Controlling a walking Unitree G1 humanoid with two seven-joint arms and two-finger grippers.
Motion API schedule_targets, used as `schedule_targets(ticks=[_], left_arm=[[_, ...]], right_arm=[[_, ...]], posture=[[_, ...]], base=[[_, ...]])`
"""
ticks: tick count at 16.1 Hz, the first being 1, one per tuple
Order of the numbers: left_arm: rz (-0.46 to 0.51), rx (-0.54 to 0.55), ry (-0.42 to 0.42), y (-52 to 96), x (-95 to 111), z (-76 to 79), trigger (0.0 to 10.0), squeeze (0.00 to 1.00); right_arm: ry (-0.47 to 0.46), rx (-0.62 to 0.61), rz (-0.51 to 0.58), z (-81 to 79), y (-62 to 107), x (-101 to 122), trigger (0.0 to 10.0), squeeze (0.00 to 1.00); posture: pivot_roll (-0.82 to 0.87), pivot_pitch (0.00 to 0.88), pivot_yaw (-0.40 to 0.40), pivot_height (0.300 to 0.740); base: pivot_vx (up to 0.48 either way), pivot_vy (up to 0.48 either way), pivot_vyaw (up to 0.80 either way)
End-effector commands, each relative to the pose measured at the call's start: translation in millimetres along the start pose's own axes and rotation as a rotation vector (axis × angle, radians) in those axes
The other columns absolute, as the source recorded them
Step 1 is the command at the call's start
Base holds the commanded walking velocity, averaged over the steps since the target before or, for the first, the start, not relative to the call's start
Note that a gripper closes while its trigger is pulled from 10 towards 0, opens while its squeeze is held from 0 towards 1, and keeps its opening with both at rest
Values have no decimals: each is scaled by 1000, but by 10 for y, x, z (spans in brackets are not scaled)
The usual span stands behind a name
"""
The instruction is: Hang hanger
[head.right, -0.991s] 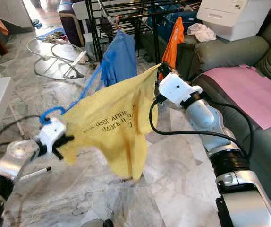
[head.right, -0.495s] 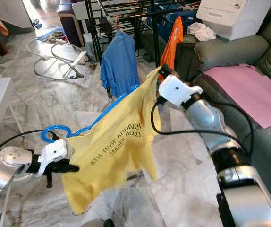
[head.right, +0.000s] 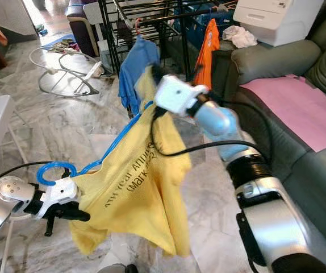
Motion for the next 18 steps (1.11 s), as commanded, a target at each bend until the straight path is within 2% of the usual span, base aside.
schedule_targets(ticks=[1,3,5,6,7,9,11,13,16,18], left_arm=[[-112,-50,21,-53,-166,88,0,0],[-106,-31,28,-77,-168,71,0,0],[-100,-8,32,-99,-163,47,0,0],[-81,34,40,-108,-141,0,0,0],[-57,126,38,-93,-116,-101,0,0],[-19,211,60,-41,-89,-190,0,0],[-8,230,77,-14,-105,-201,0,0],[-11,230,89,-26,-143,-196,0,0],[-17,255,94,-37,-162,-218,0,0],[-8,339,103,-24,-143,-303,0,0]], right_arm=[[-28,-88,164,293,-136,334,0,0],[-29,-50,189,294,-134,374,0,0],[-52,-47,193,376,-106,375,0,0],[-28,-44,169,435,-51,321,0,0],[-19,-98,73,549,77,136,0,0],[14,-169,-56,654,307,-94,0,0],[35,-221,-151,703,489,-243,0,0],[19,-234,-175,702,589,-295,0,0],[5,-203,-143,682,588,-246,0,0],[-16,-144,-136,602,621,-238,0,0]], posture=[[-45,33,94,740],[-45,33,94,740],[-45,33,94,740],[-53,33,95,740],[-54,33,91,740],[-53,32,90,740],[-57,32,92,740],[-60,31,93,740],[-60,31,93,740],[-59,24,85,740]], base=[[0,0,0],[0,0,0],[0,0,0],[0,0,0],[0,0,0],[0,0,0],[0,0,0],[0,0,0],[0,0,0],[0,0,0]])
Point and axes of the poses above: a point about 5 cm out from each wrist's last joint towards the gripper, its own y axis pointing back from the gripper into the wrist, its own x axis along the axis of the wrist's last joint, z = x × y, the point moved 1 cm from there along -y, pointing out of the wrist towards the gripper, and after that the axes turned 5 degrees about y, right-handed, at the moved point
